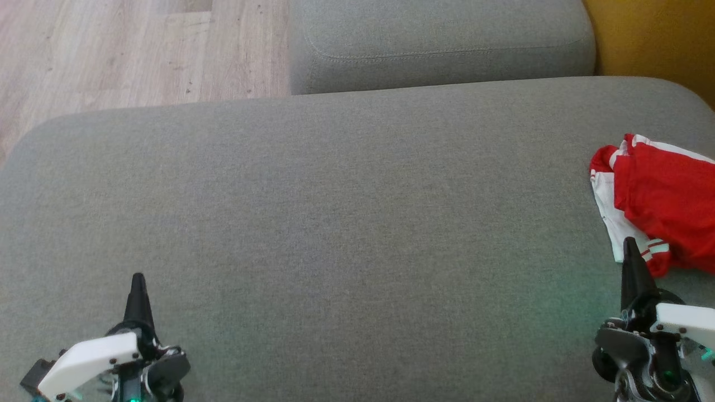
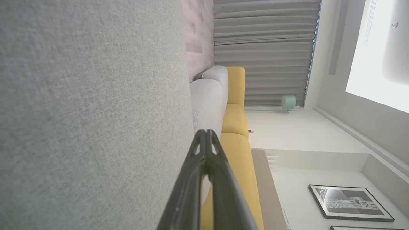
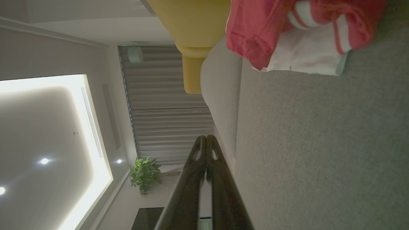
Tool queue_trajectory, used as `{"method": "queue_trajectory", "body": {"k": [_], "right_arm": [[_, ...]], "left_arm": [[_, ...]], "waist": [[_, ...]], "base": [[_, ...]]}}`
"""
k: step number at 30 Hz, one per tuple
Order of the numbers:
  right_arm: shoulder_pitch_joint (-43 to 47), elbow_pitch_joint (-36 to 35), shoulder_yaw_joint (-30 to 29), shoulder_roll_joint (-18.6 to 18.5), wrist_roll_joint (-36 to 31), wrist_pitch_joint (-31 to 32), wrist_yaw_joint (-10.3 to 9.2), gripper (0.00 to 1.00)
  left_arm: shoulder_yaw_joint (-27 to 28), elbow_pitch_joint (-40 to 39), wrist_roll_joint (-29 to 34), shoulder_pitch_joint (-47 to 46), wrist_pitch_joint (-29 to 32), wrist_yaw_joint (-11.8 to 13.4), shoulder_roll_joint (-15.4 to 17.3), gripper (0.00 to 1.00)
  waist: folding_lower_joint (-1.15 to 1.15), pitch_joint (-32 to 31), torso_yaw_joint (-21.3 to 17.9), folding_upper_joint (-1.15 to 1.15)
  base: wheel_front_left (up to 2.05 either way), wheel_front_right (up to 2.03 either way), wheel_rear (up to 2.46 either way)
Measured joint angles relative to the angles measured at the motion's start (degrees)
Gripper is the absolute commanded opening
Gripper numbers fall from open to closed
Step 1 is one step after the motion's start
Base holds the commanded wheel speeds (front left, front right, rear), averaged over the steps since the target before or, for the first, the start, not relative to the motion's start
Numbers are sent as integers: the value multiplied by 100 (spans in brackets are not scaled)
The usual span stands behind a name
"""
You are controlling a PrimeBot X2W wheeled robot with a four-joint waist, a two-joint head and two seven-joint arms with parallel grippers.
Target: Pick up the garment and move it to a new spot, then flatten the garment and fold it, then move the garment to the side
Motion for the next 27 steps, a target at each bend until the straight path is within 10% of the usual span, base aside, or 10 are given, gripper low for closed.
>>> {"method": "queue_trajectory", "body": {"k": [27], "right_arm": [[0,-1,0,0,0,0,0,0]], "left_arm": [[1,0,0,0,0,0,0,0]], "waist": [[0,0,0,0]], "base": [[0,0,0]]}}
